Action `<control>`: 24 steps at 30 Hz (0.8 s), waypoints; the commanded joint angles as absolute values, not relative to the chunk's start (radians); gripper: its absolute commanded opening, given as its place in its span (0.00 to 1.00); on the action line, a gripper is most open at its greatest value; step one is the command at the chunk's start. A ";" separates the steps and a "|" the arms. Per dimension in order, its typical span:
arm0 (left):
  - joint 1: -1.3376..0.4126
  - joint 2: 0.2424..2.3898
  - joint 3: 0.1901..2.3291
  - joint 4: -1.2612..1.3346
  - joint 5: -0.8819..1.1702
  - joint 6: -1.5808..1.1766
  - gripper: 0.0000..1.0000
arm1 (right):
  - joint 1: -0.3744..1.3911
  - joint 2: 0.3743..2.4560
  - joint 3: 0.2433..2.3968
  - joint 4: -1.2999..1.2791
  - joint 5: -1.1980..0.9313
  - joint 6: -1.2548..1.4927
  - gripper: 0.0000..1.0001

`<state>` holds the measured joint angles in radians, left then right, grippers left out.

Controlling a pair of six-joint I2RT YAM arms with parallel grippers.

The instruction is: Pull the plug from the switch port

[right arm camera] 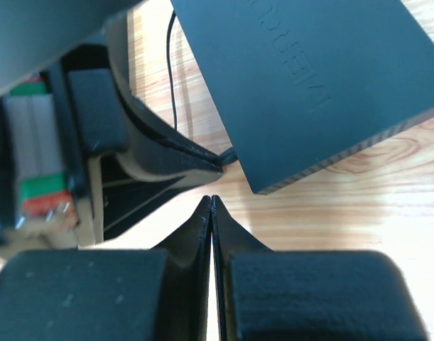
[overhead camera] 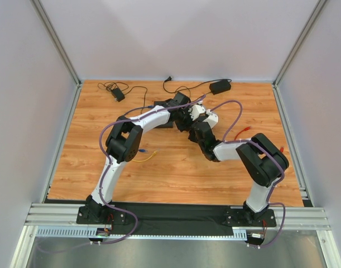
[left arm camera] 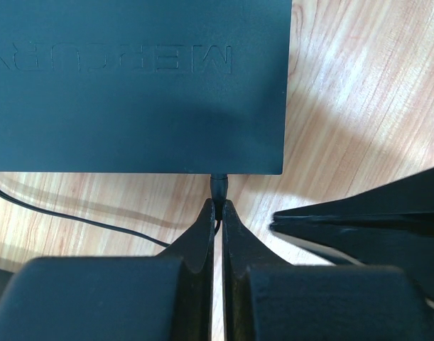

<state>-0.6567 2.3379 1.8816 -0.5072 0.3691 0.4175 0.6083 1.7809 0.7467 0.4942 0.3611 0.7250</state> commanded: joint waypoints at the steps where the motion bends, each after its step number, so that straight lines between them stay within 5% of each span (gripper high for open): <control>1: -0.658 2.326 1.904 -0.537 0.416 0.422 0.00 | 0.612 1.813 0.810 0.465 0.414 0.775 0.00; 24: -0.644 2.336 1.921 -0.569 0.446 0.399 0.00 | 0.618 1.922 0.996 0.086 0.641 1.112 0.00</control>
<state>-0.6472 2.3394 1.8843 -0.5220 0.4030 0.4084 0.6346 1.8950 0.9657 0.1650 0.5690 1.0294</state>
